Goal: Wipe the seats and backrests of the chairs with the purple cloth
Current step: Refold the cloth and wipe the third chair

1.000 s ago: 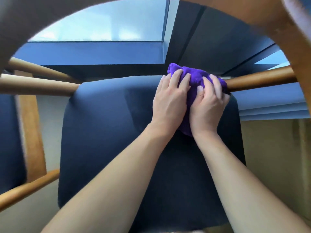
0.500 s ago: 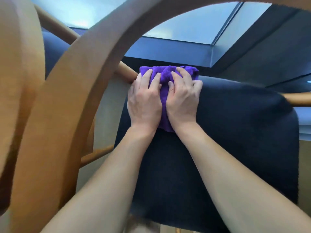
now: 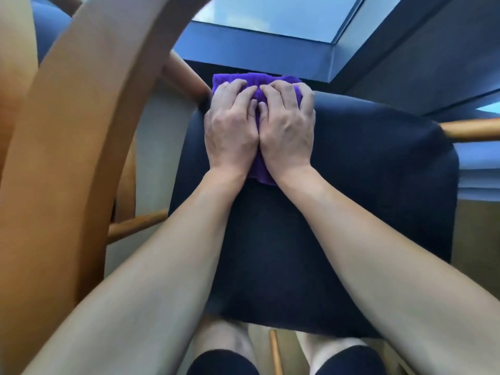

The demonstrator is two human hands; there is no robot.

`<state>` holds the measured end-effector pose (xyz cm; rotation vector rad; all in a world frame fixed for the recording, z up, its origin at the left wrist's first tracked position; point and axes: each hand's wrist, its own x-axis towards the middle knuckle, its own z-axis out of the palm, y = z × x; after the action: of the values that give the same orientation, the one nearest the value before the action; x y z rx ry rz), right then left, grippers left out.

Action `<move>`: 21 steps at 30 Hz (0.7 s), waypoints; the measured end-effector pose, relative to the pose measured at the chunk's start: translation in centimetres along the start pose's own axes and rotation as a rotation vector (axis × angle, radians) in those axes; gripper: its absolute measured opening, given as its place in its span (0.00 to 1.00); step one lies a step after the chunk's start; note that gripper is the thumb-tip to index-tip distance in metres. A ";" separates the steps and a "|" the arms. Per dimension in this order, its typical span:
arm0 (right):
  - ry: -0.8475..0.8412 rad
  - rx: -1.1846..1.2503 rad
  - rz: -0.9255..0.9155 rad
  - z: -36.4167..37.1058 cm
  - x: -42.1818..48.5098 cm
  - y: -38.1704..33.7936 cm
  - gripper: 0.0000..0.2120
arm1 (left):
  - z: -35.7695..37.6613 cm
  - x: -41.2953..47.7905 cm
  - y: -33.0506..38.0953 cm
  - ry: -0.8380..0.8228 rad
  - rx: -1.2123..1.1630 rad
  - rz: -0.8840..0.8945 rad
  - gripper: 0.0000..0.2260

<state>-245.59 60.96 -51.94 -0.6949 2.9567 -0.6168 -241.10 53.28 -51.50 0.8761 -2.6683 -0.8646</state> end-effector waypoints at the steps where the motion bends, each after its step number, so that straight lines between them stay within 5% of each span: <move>1: -0.002 -0.006 -0.002 -0.1 -0.6 0.0 0.18 | -0.3 -0.7 0.1 -0.010 0.005 -0.006 0.14; 13: 0.110 0.052 -0.063 -1.0 -15.7 0.7 0.11 | -1.9 -16.1 0.0 0.051 0.059 -0.066 0.13; 21: 0.193 0.108 -0.093 -0.3 -12.9 0.8 0.10 | -0.9 -13.3 -0.2 0.110 0.030 0.011 0.12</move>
<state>-234.43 67.39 -52.58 -0.8091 3.0487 -0.8912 -229.97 60.64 -51.06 0.8876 -2.5954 -0.7524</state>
